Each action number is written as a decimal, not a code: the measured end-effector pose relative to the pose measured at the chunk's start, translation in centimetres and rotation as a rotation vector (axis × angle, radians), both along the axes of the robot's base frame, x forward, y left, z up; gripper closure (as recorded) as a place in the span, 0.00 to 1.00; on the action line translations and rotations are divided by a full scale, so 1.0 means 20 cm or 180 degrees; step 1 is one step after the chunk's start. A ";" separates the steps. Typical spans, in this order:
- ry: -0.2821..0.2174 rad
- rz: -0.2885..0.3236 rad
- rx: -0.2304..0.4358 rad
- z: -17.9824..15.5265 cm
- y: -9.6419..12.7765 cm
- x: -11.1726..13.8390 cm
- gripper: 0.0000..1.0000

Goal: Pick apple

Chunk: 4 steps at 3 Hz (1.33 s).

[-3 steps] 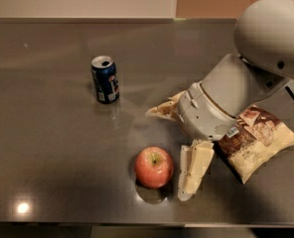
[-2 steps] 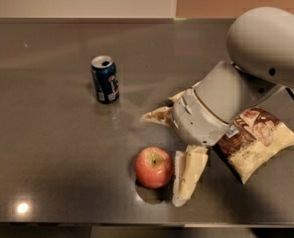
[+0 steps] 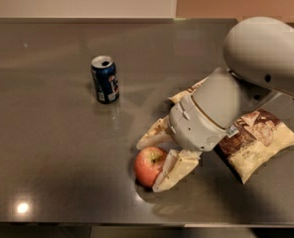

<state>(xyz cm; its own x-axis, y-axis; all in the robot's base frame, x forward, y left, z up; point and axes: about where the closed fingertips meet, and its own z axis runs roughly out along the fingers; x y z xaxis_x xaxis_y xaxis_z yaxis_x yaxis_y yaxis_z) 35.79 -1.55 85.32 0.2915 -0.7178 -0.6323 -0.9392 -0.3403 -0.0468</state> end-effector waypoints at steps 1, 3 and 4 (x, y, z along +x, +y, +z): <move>0.0011 0.0021 0.0022 0.00 0.01 -0.01 0.62; 0.0012 0.0042 0.0031 0.00 0.01 -0.02 1.00; 0.0012 0.0042 0.0031 0.00 0.01 -0.02 1.00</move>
Offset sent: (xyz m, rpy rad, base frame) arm -0.0021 -0.0005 -0.0019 0.0181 0.0109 0.0091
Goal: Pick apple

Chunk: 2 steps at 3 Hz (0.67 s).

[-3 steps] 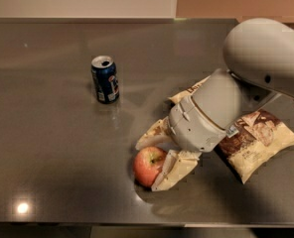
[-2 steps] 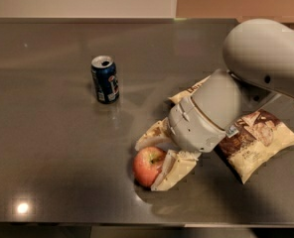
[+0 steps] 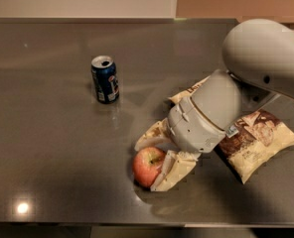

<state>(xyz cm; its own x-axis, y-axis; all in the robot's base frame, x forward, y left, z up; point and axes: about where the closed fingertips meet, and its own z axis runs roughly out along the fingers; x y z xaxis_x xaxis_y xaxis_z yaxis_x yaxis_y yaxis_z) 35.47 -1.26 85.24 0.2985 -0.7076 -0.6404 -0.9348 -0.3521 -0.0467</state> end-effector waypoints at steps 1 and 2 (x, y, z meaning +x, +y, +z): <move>0.0010 0.0027 0.0201 0.05 0.02 0.00 1.00; -0.0093 0.0163 0.0449 0.26 0.07 0.00 1.00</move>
Offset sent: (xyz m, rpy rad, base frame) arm 0.0001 0.0194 0.0866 0.2151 -0.0586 0.0900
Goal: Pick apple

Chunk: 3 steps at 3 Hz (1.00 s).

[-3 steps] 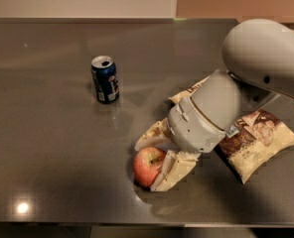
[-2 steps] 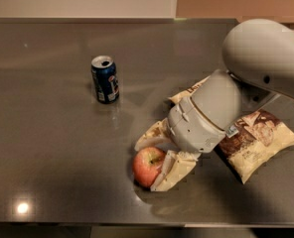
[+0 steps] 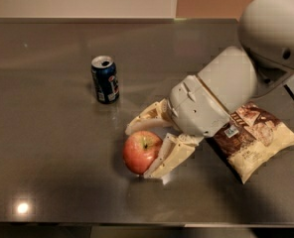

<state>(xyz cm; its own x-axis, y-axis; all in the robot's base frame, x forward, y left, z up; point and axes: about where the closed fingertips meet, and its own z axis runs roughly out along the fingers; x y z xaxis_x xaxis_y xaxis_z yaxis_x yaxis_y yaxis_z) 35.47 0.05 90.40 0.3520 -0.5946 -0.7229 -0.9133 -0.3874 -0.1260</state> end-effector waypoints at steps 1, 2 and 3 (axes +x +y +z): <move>-0.0075 0.0046 0.0089 0.13 0.02 0.02 1.00; -0.0172 0.0031 0.0071 0.26 0.00 0.06 1.00; -0.0286 -0.0101 -0.0043 0.39 -0.06 0.10 1.00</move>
Offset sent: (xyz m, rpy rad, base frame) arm 0.0224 -0.0095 0.0886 0.0146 -0.0873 -0.0036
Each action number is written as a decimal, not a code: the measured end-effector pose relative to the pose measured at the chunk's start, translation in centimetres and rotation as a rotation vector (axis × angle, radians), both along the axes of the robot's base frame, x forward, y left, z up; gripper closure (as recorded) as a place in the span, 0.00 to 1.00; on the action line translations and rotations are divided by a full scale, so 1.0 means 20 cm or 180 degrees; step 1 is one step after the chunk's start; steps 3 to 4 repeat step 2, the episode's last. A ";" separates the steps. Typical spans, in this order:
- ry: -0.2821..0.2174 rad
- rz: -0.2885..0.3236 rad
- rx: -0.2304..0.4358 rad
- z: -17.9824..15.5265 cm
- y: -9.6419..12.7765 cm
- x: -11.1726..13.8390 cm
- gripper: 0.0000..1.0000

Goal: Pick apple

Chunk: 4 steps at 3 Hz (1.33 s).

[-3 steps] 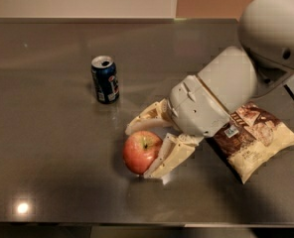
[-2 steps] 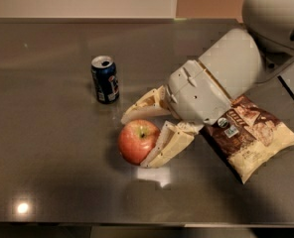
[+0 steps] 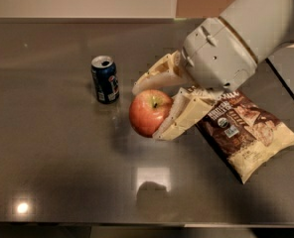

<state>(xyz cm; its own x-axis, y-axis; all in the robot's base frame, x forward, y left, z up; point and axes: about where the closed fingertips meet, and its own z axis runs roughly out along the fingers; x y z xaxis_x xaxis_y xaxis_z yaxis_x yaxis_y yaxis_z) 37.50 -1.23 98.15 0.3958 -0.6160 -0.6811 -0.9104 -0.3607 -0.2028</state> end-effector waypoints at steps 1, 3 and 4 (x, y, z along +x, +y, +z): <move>-0.0107 -0.0138 -0.0072 0.11 -0.07 0.03 1.00; -0.0108 -0.0138 -0.0072 0.11 -0.07 0.03 1.00; -0.0108 -0.0138 -0.0072 0.11 -0.07 0.03 1.00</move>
Offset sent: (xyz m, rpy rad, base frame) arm 0.0052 -0.0128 0.0158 -0.0226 -0.0186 -0.0336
